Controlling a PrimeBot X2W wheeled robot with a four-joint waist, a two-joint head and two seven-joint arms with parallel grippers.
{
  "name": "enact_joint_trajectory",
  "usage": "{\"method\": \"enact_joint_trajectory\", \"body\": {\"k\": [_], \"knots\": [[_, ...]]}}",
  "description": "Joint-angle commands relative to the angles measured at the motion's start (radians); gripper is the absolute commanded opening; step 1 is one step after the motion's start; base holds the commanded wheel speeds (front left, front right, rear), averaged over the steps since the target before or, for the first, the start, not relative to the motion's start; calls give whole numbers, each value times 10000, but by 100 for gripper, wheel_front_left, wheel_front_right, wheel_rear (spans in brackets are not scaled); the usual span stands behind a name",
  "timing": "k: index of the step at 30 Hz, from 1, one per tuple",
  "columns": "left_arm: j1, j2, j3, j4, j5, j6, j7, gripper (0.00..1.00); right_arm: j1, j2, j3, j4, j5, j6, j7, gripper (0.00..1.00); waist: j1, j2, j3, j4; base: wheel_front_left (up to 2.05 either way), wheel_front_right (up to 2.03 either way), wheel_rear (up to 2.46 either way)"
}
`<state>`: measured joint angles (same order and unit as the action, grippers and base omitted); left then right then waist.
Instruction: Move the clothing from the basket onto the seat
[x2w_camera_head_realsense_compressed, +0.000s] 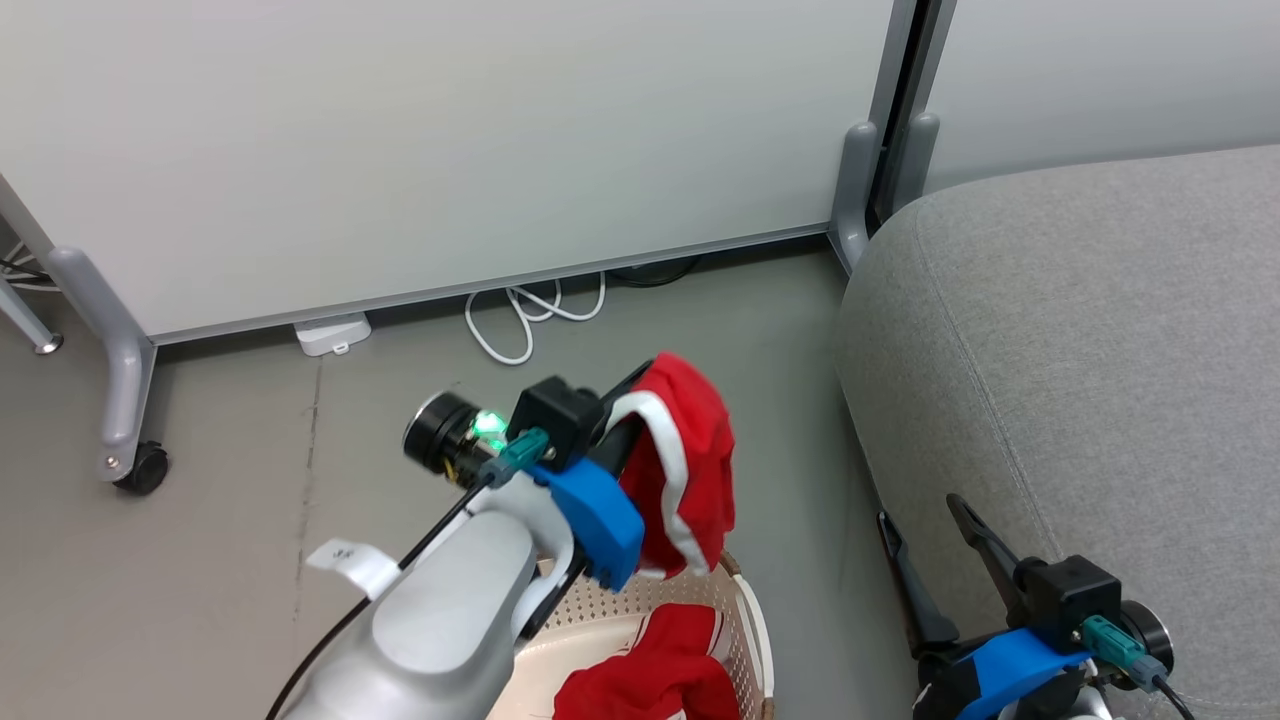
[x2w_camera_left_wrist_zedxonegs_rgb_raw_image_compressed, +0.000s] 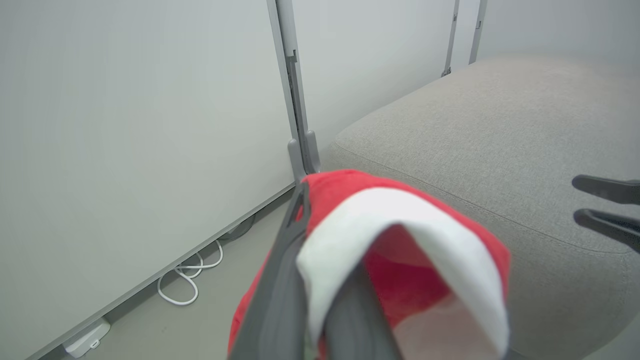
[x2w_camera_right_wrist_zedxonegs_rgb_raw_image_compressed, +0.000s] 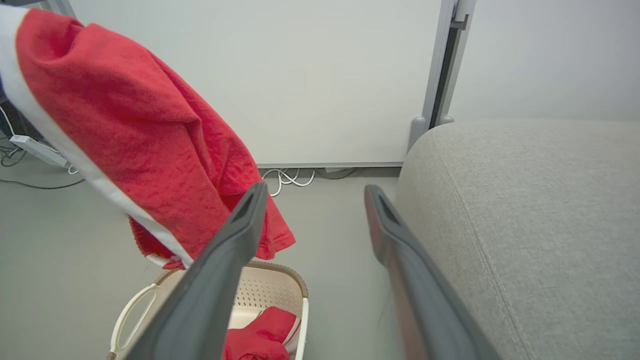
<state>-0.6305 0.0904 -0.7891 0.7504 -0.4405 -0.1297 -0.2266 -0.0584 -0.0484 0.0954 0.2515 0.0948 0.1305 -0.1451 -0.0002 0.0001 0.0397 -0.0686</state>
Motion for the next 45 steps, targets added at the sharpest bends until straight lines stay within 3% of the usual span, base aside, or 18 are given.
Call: {"method": "enact_joint_trajectory", "body": {"k": [1, 13, 31, 45], "knots": [[-360, -16, -68, -119, -18, 4, 23, 0, 147, -36, 41, -78, -43, 5, 51, 100, 2, -1, -70, 2, 0, 0, 0], [-1583, -311, -658, -475, -478, 4, 441, 0, 289, -36, 225, -406, -93, 5, 372, 100, 2, -1, -207, -22, 0, 0, 0], [-1810, -395, -1092, -50, -983, 98, 130, 0, 26, -37, 1201, -725, 232, 5, 409, 100, 2, -1, -130, 81, 0, 0, 0], [-2001, -400, -1660, -216, -1570, 284, 45, 0, -1352, -37, 2399, 105, -300, 5, 301, 100, 2, -1, -92, 172, 0, 0, 0]]}}
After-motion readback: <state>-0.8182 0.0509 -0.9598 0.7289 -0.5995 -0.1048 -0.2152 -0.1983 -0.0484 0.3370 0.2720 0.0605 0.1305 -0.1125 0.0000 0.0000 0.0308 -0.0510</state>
